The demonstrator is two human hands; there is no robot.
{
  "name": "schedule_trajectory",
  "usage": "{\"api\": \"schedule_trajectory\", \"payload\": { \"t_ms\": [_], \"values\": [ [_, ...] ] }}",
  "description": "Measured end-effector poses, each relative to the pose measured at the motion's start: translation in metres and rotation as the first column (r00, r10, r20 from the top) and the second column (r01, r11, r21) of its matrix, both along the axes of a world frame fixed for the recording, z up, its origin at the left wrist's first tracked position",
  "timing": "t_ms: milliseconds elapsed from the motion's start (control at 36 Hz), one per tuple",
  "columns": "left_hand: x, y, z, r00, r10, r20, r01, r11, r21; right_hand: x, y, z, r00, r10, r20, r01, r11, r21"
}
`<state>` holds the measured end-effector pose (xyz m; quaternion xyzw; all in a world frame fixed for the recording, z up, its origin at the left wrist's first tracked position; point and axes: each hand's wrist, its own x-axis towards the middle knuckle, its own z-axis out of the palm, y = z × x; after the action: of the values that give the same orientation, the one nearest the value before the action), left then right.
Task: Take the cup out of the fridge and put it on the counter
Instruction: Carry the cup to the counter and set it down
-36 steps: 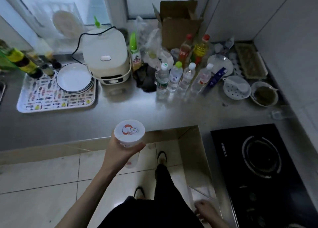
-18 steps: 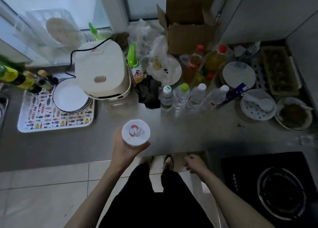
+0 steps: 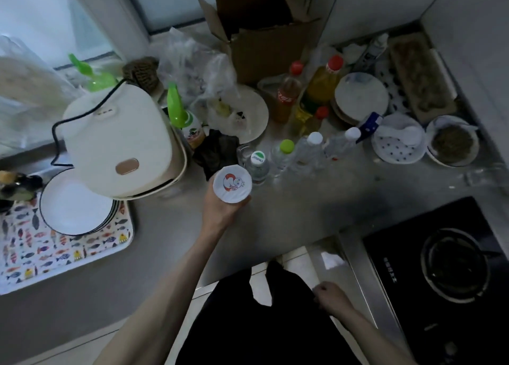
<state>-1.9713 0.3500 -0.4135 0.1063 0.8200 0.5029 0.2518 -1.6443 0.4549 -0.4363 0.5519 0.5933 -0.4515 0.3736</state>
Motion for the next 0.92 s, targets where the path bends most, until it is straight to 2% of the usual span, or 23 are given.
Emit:
{"api": "schedule_trajectory", "payload": {
  "t_ms": [139,250,417,472,528,583,639,778,917],
  "values": [
    [-0.011,0.007,-0.005,1.0,-0.023,0.006,0.023,1.0,0.009,0.026,-0.015,-0.002,0.993,-0.105,0.061,0.104,0.994,0.012],
    [-0.008,0.011,-0.005,1.0,0.004,0.018,-0.003,1.0,-0.006,0.026,-0.023,-0.003,0.988,-0.152,0.036,0.151,0.988,0.021],
    [-0.003,0.017,0.002,1.0,0.001,0.006,-0.001,0.997,0.072,0.009,-0.031,-0.002,0.977,-0.212,-0.027,0.212,0.977,0.026],
    [0.002,0.011,0.0,0.998,-0.037,0.044,0.037,0.999,0.007,0.006,-0.033,-0.003,0.973,-0.226,-0.046,0.228,0.973,0.023],
    [0.006,0.002,-0.001,0.979,-0.078,0.188,0.107,0.983,-0.148,0.004,-0.034,-0.003,0.97,-0.233,-0.066,0.235,0.972,0.024],
    [0.011,-0.008,-0.003,0.918,-0.087,0.388,0.227,0.915,-0.333,0.006,-0.036,0.0,0.966,-0.244,-0.082,0.247,0.969,0.026],
    [0.018,-0.021,-0.006,0.853,-0.139,0.504,0.371,0.84,-0.396,0.01,-0.038,0.002,0.962,-0.258,-0.09,0.262,0.964,0.036],
    [0.048,-0.058,-0.013,0.654,-0.423,0.627,0.707,0.636,-0.309,0.035,-0.049,0.006,0.916,-0.391,-0.085,0.396,0.917,0.048],
    [0.068,-0.067,-0.024,0.52,-0.535,0.665,0.845,0.436,-0.31,0.078,-0.082,0.01,0.727,-0.68,-0.091,0.684,0.729,0.01]
  ]
}}
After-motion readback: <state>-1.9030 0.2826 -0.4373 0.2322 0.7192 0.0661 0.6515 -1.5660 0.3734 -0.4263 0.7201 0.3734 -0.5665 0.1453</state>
